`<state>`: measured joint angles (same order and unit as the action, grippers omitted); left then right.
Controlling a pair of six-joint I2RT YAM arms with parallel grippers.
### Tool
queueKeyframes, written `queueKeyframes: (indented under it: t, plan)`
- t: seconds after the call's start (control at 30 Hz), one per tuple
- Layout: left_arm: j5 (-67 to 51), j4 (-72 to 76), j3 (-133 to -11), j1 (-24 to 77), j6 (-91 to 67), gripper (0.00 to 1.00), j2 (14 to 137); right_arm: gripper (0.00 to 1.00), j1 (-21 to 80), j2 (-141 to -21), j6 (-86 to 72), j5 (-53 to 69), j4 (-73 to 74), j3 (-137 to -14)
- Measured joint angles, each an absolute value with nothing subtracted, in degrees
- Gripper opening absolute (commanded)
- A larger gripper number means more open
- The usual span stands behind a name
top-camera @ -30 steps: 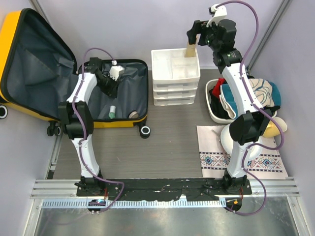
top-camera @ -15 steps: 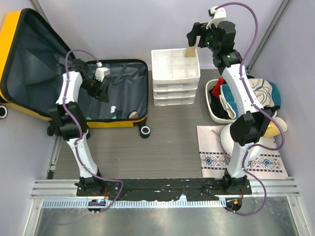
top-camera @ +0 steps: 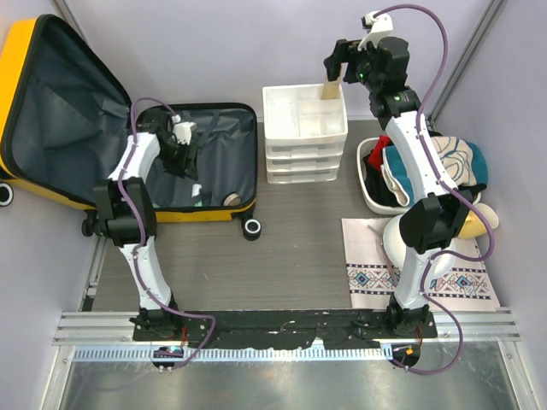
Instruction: Open, take out, and arrange the luggage
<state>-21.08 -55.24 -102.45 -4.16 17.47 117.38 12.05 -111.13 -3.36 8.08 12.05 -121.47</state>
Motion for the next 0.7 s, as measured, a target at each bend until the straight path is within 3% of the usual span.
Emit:
queueKeyframes:
  t: [0.23,0.57,0.7]
  plan:
    - [-13.3,-48.5,-98.1,-1.7,4.2,0.5,117.9,0.87,12.1,-110.2,-3.3,8.0,11.9,-120.3]
    - [-6.8,-46.0,-97.7,1.3,-2.4,0.45,122.6,0.87,12.1,-108.2,-3.1,8.0,11.9,-119.7]
    - [-6.4,-46.0,-97.7,1.9,-3.3,0.33,124.4,0.87,12.1,-108.2,-2.9,8.0,11.7,-119.7]
